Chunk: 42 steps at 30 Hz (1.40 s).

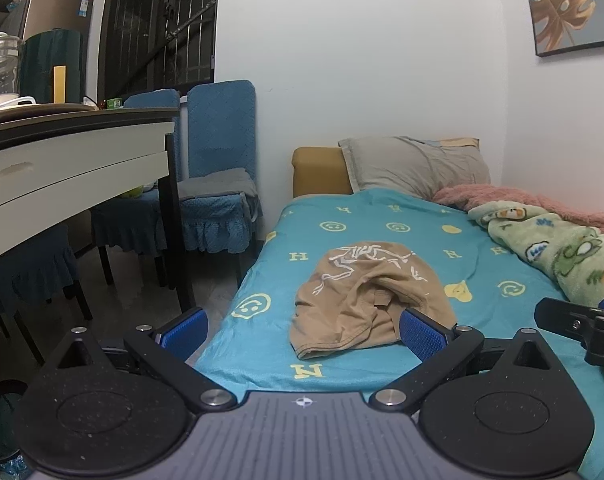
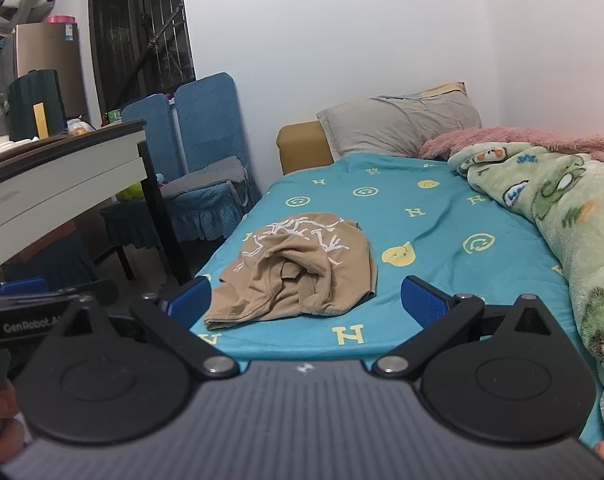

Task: Fold clothes
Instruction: 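Move both grippers toward the crumpled tan T-shirt on the bed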

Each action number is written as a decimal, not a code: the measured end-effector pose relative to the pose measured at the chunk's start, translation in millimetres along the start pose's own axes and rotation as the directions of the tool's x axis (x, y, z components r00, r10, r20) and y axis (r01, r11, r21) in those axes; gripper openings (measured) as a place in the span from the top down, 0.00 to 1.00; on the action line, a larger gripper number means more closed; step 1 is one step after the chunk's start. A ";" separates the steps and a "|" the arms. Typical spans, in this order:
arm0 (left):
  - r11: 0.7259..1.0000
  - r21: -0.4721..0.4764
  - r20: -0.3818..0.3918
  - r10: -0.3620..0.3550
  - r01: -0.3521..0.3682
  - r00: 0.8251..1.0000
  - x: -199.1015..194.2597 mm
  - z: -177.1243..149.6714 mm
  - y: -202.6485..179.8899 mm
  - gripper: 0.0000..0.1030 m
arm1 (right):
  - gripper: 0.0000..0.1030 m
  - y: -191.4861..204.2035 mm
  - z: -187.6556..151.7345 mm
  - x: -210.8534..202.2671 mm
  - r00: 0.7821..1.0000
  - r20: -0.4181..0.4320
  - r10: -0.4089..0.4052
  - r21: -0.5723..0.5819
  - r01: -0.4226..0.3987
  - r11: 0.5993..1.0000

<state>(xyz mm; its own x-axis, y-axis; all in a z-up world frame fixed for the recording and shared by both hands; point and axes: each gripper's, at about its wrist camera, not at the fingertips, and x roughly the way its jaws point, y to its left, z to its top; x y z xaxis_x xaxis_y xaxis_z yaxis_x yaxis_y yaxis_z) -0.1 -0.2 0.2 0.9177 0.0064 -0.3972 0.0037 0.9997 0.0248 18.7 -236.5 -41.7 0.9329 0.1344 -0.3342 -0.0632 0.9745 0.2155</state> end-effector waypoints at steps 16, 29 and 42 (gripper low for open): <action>1.000 0.007 0.011 -0.019 0.019 1.000 0.5 -0.4 0.1 0.00 | 0.00 28.3 59.7 -4.6 1.000 0.026 -0.014 0.140 0.010 0.990; 0.998 0.040 0.019 -0.044 0.043 0.999 2.2 -1.0 -8.6 0.00 | 0.00 -19.2 7.5 4.3 0.997 -0.057 -0.042 -0.005 0.042 0.999; 0.984 0.081 -0.085 -0.152 0.159 0.985 38.9 9.1 -19.7 0.00 | 0.00 -1.1 66.4 13.9 0.998 0.053 -0.026 -0.126 0.033 0.991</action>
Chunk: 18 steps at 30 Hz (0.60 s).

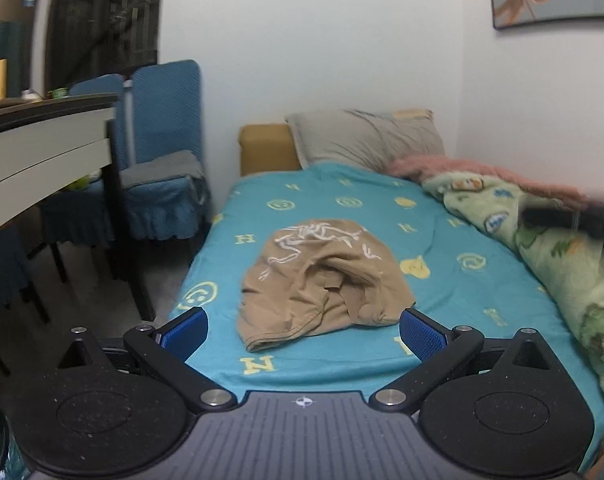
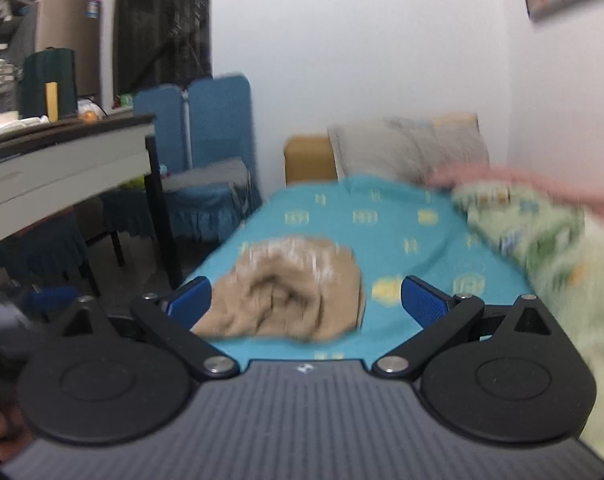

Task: Fold clothes
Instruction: 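Move both grippers toward the crumpled tan T-shirt on the bed, then grasp the tan T-shirt with the left gripper and lift it up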

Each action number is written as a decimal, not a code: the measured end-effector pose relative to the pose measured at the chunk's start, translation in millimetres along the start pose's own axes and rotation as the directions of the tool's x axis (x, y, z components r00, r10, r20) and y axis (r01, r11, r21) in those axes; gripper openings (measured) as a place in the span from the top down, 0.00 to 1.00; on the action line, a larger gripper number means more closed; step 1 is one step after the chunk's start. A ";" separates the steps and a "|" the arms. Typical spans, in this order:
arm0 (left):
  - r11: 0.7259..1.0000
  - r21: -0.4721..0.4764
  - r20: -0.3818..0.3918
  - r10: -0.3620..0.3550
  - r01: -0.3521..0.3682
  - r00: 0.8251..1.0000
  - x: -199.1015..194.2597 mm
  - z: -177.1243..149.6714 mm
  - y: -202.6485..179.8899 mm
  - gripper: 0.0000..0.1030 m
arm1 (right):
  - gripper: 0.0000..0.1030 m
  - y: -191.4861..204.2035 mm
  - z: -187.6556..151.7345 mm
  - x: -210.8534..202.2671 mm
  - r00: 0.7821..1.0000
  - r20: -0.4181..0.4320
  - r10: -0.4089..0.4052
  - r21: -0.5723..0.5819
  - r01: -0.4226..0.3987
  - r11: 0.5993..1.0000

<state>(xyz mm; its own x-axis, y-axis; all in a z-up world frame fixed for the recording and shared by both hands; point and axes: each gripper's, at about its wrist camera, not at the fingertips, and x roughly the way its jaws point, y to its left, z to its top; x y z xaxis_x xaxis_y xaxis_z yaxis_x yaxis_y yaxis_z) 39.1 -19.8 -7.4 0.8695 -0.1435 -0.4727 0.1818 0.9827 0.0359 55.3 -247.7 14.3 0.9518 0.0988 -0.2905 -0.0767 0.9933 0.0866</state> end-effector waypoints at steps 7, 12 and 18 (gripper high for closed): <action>0.988 0.153 -0.114 0.053 -0.035 0.992 77.3 23.4 -3.9 0.00 | 0.00 -6.1 30.4 21.1 0.999 0.050 0.018 -0.010 -0.018 1.000; 0.968 0.251 -0.243 0.038 0.025 0.969 154.9 13.5 -12.6 0.17 | 0.01 -33.4 -1.7 54.5 0.999 -0.018 0.032 0.101 -0.030 0.994; 0.912 0.405 -0.243 0.046 0.058 0.969 225.7 -20.6 -33.5 0.29 | 0.01 -55.1 -37.6 86.3 0.988 -0.136 0.066 0.210 -0.036 0.977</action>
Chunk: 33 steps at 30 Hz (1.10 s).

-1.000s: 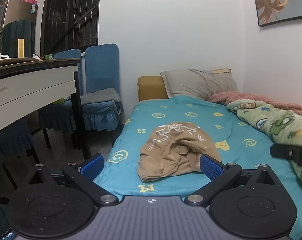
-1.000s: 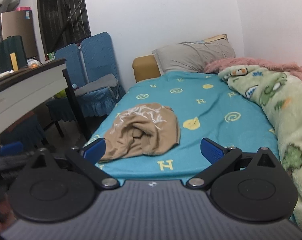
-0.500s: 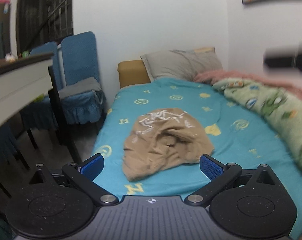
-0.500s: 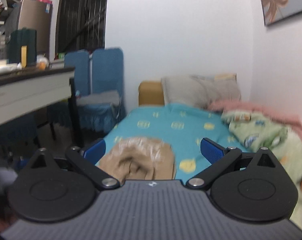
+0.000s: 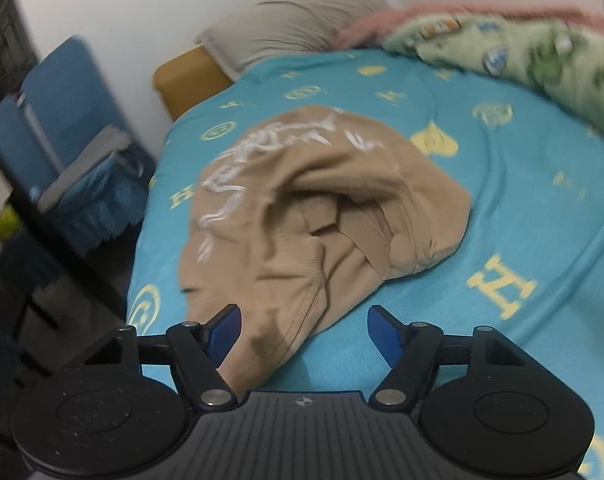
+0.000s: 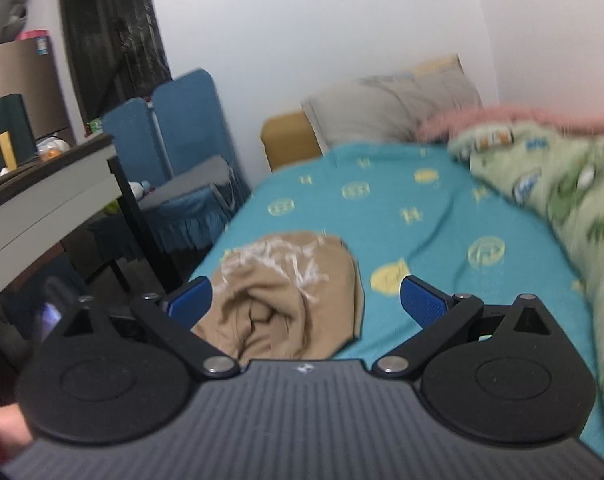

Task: Fold clothes
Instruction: 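Grasp the tan T-shirt with the left gripper and lift it up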

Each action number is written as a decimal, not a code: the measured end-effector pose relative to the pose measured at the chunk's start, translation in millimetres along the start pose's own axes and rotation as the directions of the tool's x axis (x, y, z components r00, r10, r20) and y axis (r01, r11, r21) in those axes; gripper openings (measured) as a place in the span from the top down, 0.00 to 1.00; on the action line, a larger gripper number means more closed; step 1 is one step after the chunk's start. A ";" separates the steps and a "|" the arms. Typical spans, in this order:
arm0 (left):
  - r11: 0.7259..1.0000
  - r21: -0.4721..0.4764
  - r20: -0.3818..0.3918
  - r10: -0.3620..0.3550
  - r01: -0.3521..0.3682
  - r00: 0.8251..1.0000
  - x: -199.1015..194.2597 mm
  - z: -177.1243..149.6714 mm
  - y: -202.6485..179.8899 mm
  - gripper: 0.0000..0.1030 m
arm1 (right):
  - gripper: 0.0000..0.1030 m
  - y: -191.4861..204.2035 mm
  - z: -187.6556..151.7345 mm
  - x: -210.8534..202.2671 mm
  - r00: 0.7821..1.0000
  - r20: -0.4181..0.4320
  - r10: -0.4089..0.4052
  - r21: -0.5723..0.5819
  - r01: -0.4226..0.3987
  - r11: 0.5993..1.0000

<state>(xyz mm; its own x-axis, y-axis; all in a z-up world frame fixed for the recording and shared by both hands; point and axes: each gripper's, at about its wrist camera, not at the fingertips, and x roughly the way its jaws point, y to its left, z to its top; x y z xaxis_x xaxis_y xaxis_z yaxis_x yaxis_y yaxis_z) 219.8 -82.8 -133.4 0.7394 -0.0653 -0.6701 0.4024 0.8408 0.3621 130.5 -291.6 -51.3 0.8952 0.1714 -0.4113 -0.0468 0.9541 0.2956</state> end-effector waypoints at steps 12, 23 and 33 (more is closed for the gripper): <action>0.988 -0.144 0.145 0.072 -0.051 0.987 11.2 1.7 26.9 0.90 | 0.00 -3.8 -5.9 59.9 0.996 -0.011 -0.089 -0.097 0.088 0.991; 0.932 -0.350 0.519 0.107 0.096 0.848 -125.7 2.2 77.4 0.91 | 0.00 12.4 -16.8 51.0 0.999 0.007 -0.032 -0.159 0.033 0.987; 0.932 -0.301 0.699 0.072 0.202 0.711 -214.1 -18.7 69.9 0.92 | 0.00 51.2 -27.2 25.5 0.995 -0.019 0.099 -0.127 -0.101 0.987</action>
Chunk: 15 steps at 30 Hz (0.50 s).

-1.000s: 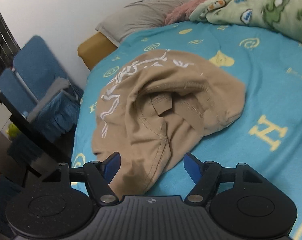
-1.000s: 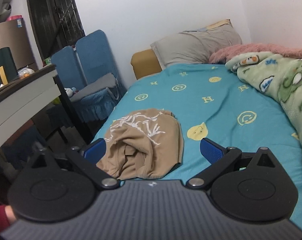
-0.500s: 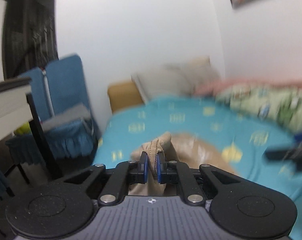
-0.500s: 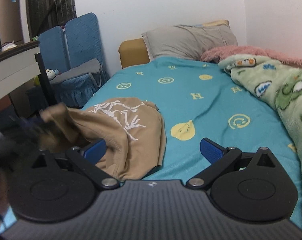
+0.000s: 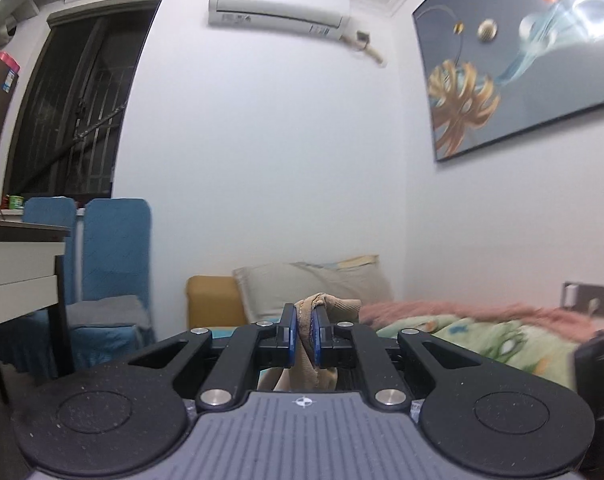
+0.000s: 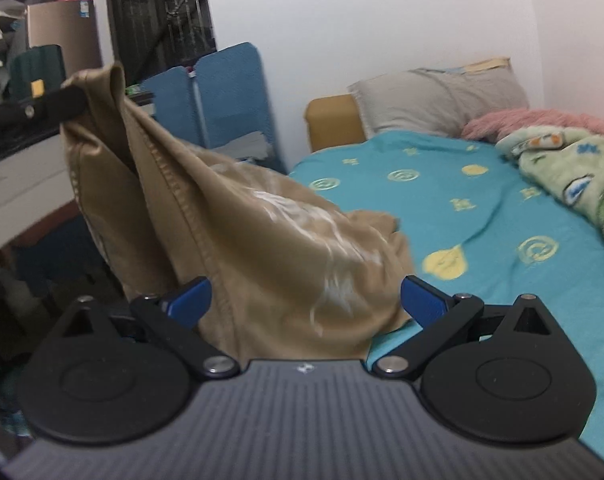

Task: Fold clothes
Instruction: 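Grasp the tan T-shirt with the left gripper and lift it up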

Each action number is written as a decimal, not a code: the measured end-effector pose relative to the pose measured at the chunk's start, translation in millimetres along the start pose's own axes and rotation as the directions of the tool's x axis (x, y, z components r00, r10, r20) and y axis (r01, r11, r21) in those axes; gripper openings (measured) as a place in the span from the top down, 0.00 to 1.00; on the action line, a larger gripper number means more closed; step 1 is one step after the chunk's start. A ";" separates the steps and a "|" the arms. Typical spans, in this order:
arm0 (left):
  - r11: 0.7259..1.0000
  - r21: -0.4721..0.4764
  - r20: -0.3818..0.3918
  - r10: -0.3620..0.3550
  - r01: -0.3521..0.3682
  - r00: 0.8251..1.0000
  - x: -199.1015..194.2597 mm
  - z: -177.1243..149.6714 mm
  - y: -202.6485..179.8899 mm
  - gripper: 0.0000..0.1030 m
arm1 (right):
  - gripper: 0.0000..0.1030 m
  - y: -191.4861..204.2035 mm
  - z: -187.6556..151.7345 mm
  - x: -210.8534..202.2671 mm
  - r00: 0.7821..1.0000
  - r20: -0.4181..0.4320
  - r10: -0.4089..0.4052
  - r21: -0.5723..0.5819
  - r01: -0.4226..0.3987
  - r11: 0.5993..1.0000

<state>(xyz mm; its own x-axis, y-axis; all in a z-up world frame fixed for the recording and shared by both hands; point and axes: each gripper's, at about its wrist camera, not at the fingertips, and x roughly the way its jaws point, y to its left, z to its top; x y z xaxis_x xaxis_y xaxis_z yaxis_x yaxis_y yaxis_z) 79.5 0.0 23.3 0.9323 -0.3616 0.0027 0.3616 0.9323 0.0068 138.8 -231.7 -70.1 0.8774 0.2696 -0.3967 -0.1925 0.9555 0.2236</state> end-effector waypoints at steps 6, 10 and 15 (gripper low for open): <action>0.999 -0.025 -0.030 -0.023 0.023 0.999 -17.2 -9.3 -7.9 0.92 | 0.00 22.3 -6.1 15.0 0.992 -0.064 0.104 0.033 -0.102 0.994; 0.998 -0.058 -0.035 -0.015 0.013 0.999 -12.0 -13.4 -1.3 0.92 | 0.00 16.4 -9.3 24.1 0.996 -0.079 0.031 0.056 -0.027 0.998; 0.999 -0.050 -0.082 -0.007 0.003 0.997 2.4 -21.8 2.9 0.92 | 0.00 -22.8 -3.1 19.8 0.985 -0.056 -0.166 0.188 0.174 0.967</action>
<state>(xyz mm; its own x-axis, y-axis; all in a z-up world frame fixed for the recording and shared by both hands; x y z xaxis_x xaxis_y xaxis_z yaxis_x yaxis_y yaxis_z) 82.9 1.9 1.4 0.9269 -0.3667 -0.0792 0.3644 0.9303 -0.0427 159.3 -247.8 -85.8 0.8712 0.1136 -0.4776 0.0489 0.9479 0.3147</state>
